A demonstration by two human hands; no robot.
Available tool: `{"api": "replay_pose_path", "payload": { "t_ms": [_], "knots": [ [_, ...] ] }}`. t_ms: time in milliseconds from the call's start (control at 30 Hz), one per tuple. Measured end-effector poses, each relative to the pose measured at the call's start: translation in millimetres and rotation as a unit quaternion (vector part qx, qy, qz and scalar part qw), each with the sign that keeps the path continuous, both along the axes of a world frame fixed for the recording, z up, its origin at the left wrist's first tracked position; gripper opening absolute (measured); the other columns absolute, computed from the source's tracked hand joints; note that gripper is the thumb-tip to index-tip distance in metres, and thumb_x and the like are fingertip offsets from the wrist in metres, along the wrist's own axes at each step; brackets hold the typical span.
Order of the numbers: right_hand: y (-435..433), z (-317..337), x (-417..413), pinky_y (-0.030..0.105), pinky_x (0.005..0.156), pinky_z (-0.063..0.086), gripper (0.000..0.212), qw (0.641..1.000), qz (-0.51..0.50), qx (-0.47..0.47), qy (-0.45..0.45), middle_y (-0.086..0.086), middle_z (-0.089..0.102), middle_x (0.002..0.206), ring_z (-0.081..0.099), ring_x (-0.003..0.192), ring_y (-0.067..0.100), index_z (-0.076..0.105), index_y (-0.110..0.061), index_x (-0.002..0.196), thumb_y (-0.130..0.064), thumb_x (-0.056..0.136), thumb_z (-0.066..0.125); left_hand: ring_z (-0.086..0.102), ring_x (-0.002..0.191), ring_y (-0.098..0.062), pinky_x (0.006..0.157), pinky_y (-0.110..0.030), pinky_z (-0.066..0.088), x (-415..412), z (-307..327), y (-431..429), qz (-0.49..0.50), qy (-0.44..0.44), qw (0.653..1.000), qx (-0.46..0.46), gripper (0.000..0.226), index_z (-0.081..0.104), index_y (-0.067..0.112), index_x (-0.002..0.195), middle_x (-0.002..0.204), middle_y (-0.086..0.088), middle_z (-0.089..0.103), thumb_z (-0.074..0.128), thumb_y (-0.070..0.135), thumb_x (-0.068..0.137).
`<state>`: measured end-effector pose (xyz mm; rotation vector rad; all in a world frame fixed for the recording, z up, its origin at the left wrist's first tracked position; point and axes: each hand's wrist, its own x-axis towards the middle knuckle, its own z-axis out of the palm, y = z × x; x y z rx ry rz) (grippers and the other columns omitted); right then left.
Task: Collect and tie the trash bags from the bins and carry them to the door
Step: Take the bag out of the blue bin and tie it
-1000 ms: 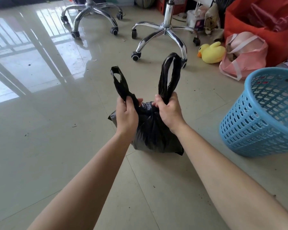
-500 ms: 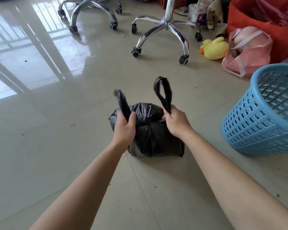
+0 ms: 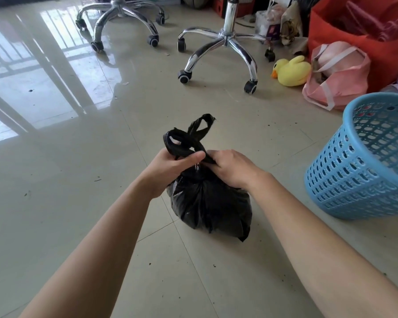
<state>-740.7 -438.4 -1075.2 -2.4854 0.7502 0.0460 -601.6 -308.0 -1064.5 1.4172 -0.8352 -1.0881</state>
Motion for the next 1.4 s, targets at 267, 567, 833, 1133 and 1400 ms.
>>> {"api": "replay_pose_path", "payload": {
  "t_ms": [267,567,833,1133,1400],
  "knots": [
    [12,-6,-6,0.016,0.066,0.046,0.021,0.927,-0.137,0.308,-0.167,-0.015,0.067,0.067,0.059,0.061,-0.001,0.072,-0.021,0.091,-0.040,0.084,0.076,0.024,0.055,-0.010,0.060,-0.026,0.024,9,-5,0,0.202,0.168,0.965,0.011,0.031,0.057,0.024,0.071,0.059,0.006,0.025,0.058,0.039,0.098],
    [12,11,-5,0.017,0.066,0.048,0.017,0.921,-0.073,0.356,-0.140,-0.006,0.074,0.073,0.065,0.066,0.004,0.078,-0.008,0.091,-0.025,0.087,0.075,0.057,0.049,-0.005,0.057,-0.016,0.048,7,12,14,-0.015,0.090,0.994,0.065,0.025,0.063,0.009,0.082,0.050,0.007,0.058,0.051,0.018,0.102],
    [8,18,-6,0.023,0.064,0.040,0.050,0.852,-0.160,0.451,-0.211,-0.006,0.063,0.101,0.052,0.075,0.009,0.059,-0.032,0.125,-0.053,0.081,0.072,0.028,0.057,-0.013,0.060,-0.025,0.038,13,3,13,0.010,0.156,0.985,0.074,0.026,0.054,0.017,0.077,0.064,0.002,0.026,0.058,0.032,0.097],
    [3,37,5,0.023,0.065,0.046,0.030,0.851,-0.188,0.406,-0.275,-0.004,0.067,0.081,0.057,0.070,0.008,0.067,-0.017,0.097,-0.046,0.089,0.065,0.038,0.055,-0.013,0.058,-0.027,0.034,5,0,14,-0.006,0.104,0.993,0.059,0.029,0.067,0.016,0.087,0.068,-0.002,0.052,0.055,0.040,0.098],
    [-9,52,-8,0.022,0.055,0.047,0.013,0.879,-0.217,0.292,-0.308,-0.004,0.064,0.074,0.060,0.064,0.004,0.071,-0.021,0.093,-0.033,0.092,0.067,0.057,0.071,-0.010,0.064,-0.024,0.051,9,1,21,-0.001,0.149,0.987,0.063,0.034,0.070,0.015,0.115,0.094,-0.004,0.072,0.054,0.038,0.098]
  ]
}}
